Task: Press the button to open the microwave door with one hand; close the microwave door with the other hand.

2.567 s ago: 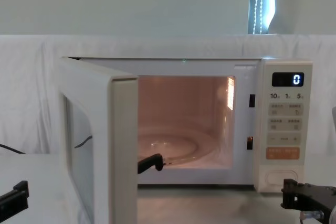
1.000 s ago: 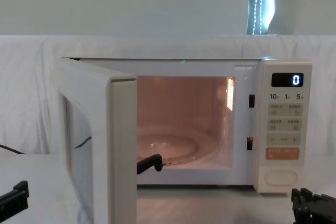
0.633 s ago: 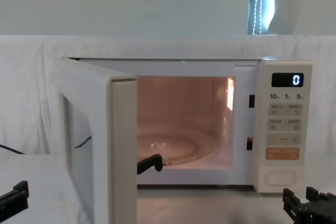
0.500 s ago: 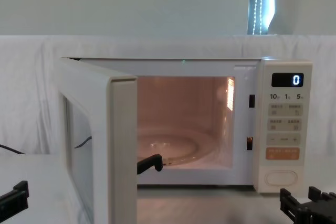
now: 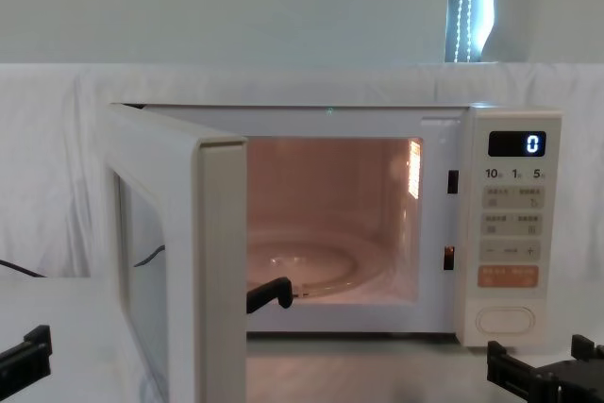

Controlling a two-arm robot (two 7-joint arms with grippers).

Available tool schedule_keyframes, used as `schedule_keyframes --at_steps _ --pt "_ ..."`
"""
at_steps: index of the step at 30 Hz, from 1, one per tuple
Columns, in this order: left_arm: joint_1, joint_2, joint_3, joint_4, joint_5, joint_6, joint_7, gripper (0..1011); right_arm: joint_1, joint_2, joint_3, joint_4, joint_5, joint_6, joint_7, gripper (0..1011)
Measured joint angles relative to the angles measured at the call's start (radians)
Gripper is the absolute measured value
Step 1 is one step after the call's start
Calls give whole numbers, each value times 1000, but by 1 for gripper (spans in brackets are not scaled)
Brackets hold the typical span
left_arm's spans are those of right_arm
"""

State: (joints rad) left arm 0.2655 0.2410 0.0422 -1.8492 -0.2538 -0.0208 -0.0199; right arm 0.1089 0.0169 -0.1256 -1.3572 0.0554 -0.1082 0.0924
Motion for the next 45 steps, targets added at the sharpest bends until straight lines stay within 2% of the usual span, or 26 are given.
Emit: schedule_keyframes --at_steps 2,36,42,45 --pt "0 0 0 0 0 0 0 1001 0 0 0 0 0 0 0 1001" --pt "0 0 0 0 0 0 0 1001 0 0 0 0 0 0 0 1002" --pt "0 0 0 0 0 0 0 907 0 0 0 0 0 0 0 1002" --pt "0 0 0 0 0 0 0 813 0 0 0 0 0 0 0 1002"
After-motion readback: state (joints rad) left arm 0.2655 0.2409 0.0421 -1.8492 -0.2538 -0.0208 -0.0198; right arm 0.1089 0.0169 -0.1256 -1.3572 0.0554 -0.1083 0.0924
